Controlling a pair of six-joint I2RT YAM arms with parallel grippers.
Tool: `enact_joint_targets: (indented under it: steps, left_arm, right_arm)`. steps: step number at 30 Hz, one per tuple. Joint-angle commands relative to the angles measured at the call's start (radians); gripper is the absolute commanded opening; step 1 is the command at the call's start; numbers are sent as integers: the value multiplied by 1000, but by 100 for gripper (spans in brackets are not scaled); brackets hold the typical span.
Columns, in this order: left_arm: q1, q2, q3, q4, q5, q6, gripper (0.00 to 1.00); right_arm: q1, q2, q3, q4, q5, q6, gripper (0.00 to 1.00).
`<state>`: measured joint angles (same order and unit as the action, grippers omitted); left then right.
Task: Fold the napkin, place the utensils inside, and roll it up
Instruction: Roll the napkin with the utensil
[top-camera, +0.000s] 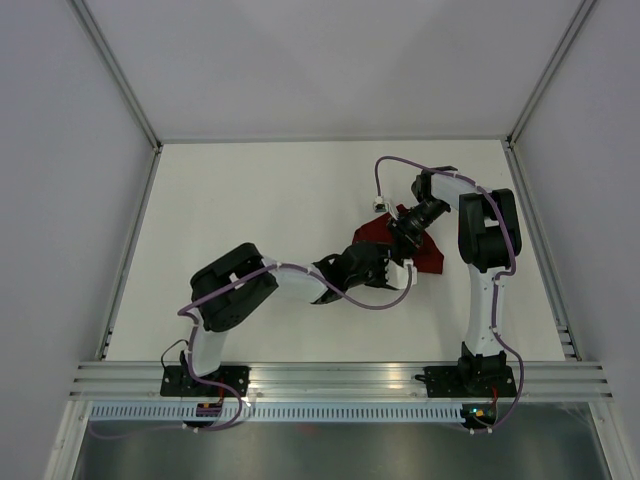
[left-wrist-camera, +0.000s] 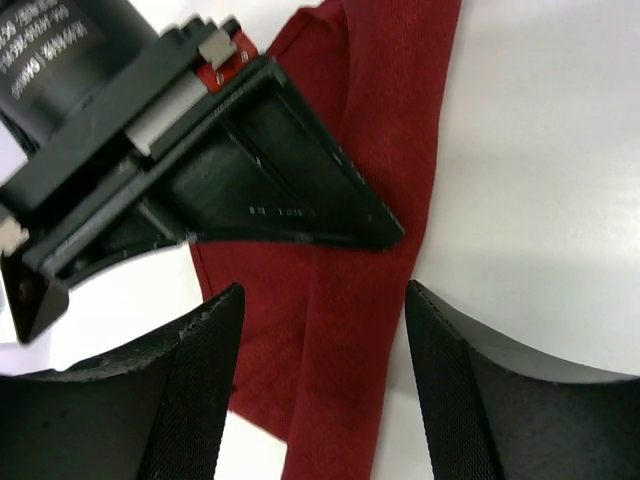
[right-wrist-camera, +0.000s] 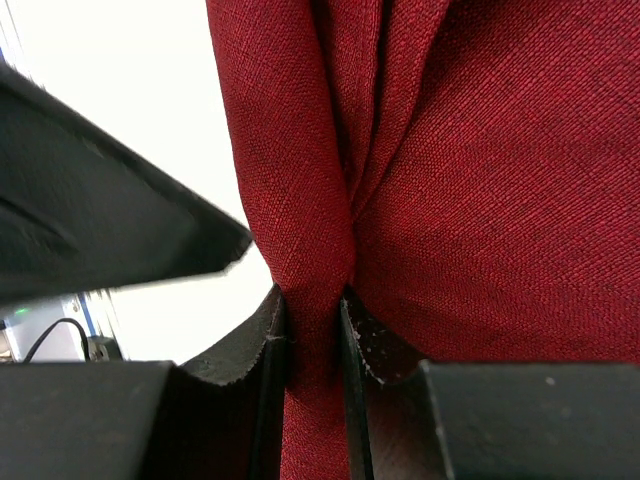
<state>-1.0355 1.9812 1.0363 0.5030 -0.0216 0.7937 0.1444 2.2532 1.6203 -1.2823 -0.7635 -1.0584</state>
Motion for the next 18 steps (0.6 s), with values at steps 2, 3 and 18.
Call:
enact_joint_targets:
  steps: [2,3,18]
  left_arm:
    - [9,51,100,-72,69,-51,69]
    - [9,57,111,-87,77,-54,68]
    - [60,59,159,-290,201,-123,54]
  right_arm:
    - [6,57,-8,74,86,-45,5]
    - [6,57,-8,75,86,-45,5]
    - [4,52,3,69,82,-41,4]
